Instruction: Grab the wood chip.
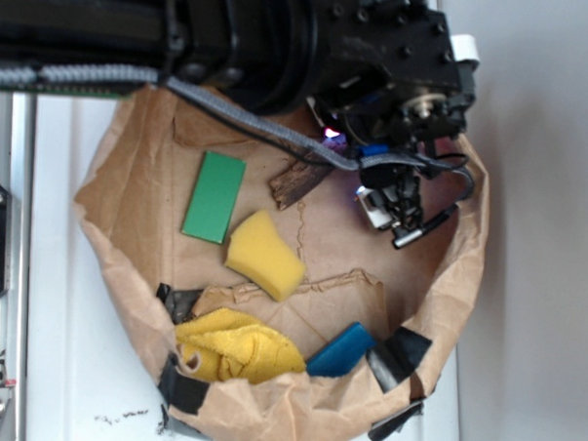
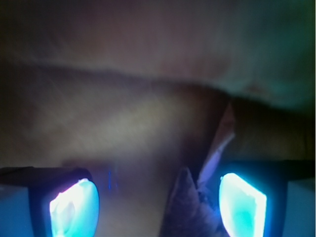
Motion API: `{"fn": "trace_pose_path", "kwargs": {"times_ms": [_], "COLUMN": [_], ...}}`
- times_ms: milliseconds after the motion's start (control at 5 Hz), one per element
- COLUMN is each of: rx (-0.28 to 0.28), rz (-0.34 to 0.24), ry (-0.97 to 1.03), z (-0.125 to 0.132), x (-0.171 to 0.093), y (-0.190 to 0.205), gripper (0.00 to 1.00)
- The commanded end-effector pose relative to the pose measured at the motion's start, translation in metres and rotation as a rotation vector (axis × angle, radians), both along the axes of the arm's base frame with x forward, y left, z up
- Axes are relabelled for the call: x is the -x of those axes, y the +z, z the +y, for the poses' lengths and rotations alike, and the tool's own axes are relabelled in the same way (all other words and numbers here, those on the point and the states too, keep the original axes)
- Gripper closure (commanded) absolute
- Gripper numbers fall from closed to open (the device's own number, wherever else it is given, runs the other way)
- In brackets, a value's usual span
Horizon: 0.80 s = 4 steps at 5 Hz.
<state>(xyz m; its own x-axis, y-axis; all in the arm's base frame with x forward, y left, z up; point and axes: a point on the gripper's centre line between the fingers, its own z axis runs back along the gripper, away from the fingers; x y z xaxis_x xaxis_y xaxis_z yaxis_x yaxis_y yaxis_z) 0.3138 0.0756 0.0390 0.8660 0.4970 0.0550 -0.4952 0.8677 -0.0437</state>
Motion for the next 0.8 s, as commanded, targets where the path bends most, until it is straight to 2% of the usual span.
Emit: {"fn": "trace_pose_path", "kwargs": {"times_ms": [0,400,600], "rx": [0.025,0.026,0.063], "rz": [-0.056,-0.044,-0.062], "ry": [-0.060,-0.026,-0.038], "z": [0.020,0.020,0.016], "x": [0.029,0.036,0.038], "y": [0.040,0.047,0.046], "gripper": [0.00,0.00,0.00]}}
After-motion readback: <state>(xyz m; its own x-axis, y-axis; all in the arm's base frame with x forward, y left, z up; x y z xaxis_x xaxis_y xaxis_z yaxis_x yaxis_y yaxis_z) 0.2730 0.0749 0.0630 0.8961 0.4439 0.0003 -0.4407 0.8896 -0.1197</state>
